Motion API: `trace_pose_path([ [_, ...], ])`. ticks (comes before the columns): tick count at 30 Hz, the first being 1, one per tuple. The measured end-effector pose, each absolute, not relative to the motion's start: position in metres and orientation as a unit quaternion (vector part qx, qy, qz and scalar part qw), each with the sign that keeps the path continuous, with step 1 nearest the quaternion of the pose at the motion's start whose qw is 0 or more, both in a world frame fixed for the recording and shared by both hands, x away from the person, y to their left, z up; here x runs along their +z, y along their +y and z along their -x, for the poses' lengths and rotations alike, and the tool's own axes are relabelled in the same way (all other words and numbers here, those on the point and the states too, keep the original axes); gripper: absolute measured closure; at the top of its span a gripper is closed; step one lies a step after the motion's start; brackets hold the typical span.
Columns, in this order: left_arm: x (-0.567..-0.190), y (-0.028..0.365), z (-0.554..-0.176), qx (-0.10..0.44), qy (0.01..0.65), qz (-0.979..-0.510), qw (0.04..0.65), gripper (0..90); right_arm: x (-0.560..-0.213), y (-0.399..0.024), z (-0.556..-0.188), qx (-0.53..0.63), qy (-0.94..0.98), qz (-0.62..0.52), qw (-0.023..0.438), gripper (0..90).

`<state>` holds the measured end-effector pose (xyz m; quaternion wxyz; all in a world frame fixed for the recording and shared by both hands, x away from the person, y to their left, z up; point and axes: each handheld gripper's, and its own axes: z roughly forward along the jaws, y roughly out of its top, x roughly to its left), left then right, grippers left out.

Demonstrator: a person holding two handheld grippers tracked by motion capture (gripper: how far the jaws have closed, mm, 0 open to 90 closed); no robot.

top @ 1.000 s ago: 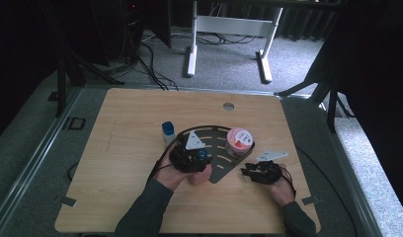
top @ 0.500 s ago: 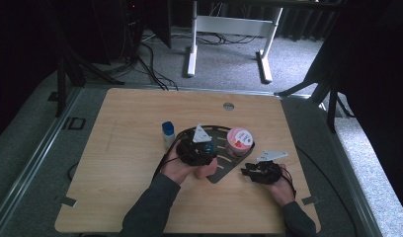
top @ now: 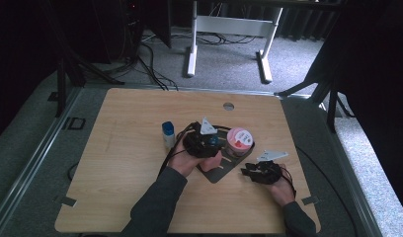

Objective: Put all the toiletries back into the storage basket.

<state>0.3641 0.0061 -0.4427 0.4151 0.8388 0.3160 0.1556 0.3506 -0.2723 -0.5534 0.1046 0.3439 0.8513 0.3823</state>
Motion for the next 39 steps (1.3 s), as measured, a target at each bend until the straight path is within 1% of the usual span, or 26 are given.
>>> trace_pose_path([
  [19, -0.444, -0.009, -0.395, 0.176, 0.346, -0.826, 0.41, 53.1, -0.553, -0.273, -0.351, 0.383, 0.851, -0.343, 0.104, 65.1],
  [27, -0.447, -0.017, -0.409, 0.184, 0.353, -0.827, 0.396, 53.1, -0.554, -0.273, -0.351, 0.384, 0.851, -0.344, 0.105, 65.1],
  [39, -0.448, -0.028, -0.428, 0.199, 0.381, -0.812, 0.393, 53.1, -0.554, -0.273, -0.351, 0.385, 0.85, -0.345, 0.103, 65.2],
])
